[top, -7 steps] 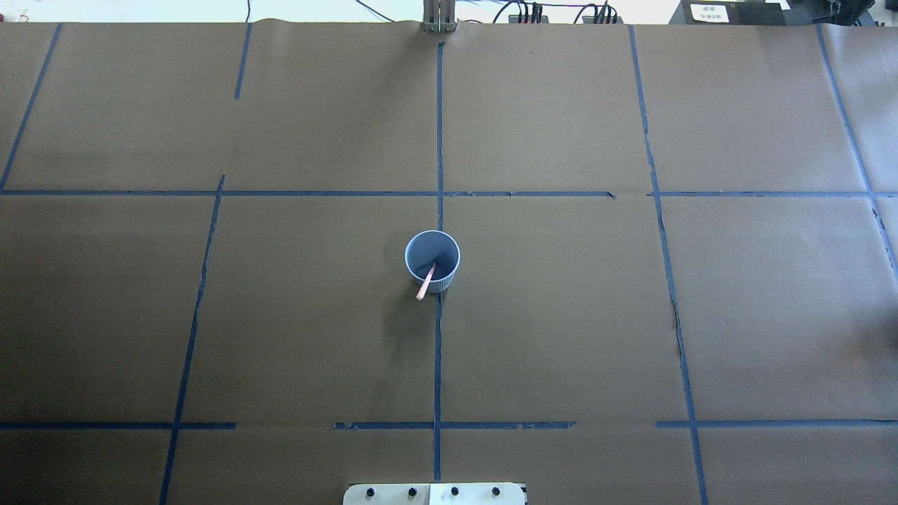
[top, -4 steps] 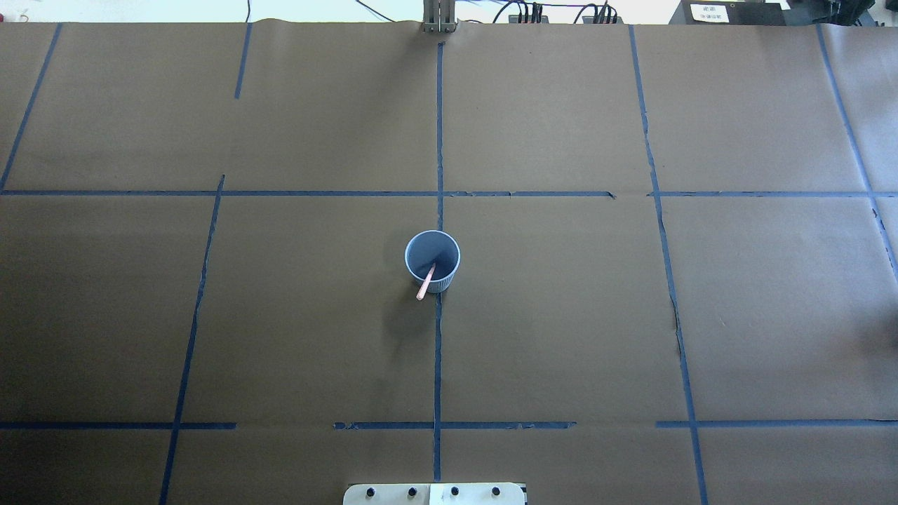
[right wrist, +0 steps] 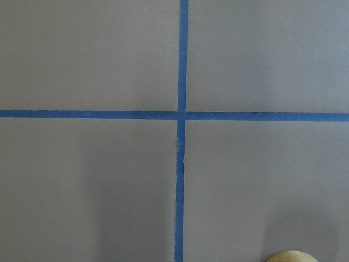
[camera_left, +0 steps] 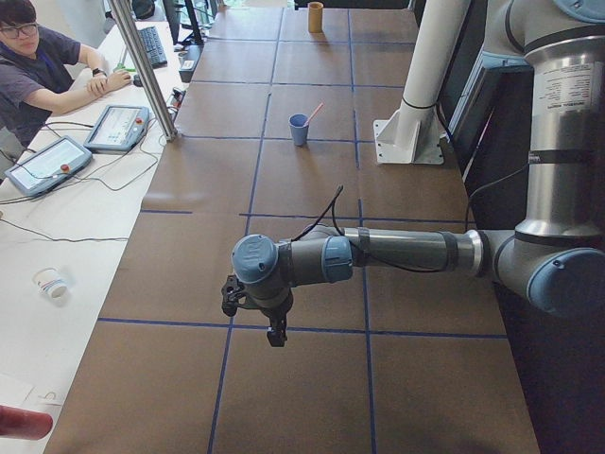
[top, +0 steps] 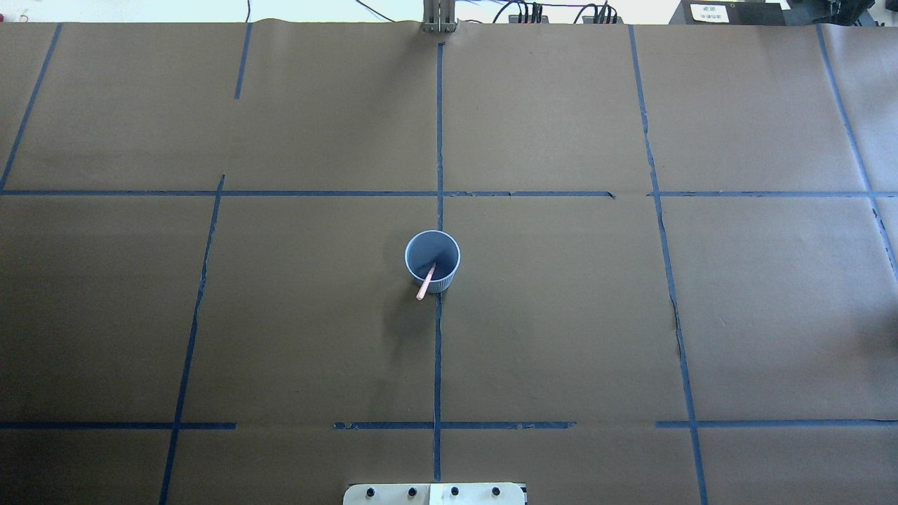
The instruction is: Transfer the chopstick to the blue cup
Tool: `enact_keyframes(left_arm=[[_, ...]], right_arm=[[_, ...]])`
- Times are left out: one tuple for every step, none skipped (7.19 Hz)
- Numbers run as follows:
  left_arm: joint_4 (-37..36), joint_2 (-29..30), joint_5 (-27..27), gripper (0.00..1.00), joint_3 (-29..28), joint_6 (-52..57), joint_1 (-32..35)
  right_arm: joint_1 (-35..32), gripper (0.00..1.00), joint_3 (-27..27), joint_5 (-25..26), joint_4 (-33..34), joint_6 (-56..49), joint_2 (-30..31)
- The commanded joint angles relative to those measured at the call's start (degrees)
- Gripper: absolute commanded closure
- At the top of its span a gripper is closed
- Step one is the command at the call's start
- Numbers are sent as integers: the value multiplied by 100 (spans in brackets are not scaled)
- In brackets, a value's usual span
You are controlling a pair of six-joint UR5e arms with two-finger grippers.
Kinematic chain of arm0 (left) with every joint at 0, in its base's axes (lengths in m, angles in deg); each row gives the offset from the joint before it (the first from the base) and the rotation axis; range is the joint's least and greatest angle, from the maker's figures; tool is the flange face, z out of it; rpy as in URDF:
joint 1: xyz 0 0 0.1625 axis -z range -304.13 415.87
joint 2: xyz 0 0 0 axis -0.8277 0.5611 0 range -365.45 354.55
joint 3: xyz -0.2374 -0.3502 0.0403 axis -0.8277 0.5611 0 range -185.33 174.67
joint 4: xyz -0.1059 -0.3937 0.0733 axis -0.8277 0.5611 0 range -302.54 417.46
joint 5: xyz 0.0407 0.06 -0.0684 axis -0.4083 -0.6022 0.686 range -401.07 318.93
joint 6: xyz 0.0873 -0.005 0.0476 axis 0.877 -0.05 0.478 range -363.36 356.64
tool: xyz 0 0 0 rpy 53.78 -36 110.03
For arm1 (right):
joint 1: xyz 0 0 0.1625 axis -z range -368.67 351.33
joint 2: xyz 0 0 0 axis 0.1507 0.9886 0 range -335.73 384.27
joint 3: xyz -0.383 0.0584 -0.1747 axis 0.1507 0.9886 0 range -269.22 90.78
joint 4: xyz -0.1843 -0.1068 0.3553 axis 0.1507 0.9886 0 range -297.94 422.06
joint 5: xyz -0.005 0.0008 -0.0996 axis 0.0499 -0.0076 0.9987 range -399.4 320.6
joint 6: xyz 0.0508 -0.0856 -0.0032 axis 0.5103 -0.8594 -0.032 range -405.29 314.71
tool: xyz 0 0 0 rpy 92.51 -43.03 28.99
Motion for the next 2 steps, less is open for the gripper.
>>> enact_keyframes(left_arm=[[0, 0, 0, 0, 1, -2, 0], [0, 0, 0, 0, 1, -2, 0]], right_arm=[[0, 0, 0, 5, 0, 0, 0], [0, 0, 0, 5, 0, 0, 0]])
